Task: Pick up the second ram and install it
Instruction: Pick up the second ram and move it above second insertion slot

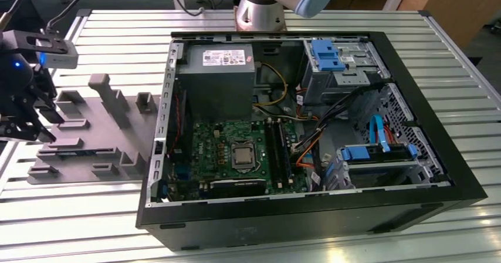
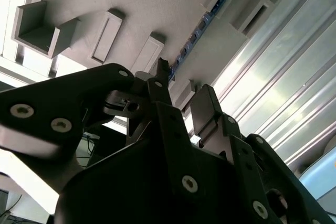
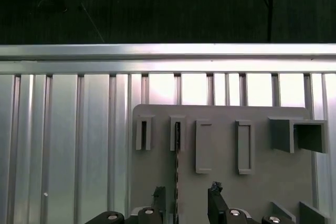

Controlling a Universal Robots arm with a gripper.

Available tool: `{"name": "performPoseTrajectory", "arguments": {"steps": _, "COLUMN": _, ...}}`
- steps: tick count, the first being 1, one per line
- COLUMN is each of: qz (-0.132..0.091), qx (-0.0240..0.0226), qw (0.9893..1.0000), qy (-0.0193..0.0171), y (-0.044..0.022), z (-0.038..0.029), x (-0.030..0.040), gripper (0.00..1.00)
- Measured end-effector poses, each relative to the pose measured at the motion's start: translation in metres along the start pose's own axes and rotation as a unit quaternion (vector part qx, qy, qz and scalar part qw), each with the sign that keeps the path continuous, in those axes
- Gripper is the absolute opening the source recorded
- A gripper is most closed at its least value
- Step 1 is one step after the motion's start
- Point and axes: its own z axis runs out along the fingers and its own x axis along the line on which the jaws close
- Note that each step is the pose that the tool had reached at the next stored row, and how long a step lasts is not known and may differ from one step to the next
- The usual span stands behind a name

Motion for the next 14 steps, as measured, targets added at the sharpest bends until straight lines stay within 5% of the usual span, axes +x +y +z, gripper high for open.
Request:
{"name": "performPoseTrajectory", "arguments": {"steps": 8, "qz": 0.000, "qx": 0.0001, "qw": 1.0000, "qy": -0.0001, "y": 0.0000, "z": 0.0037, "x": 0.0001, "gripper": 0.45}}
{"name": "performPoseTrajectory", "arguments": {"steps": 14, "qz": 0.000, "qx": 0.0001, "qw": 1.0000, "qy": 0.0000, "y": -0.0005, "z": 0.0124, "x": 0.0035, "gripper": 0.45}}
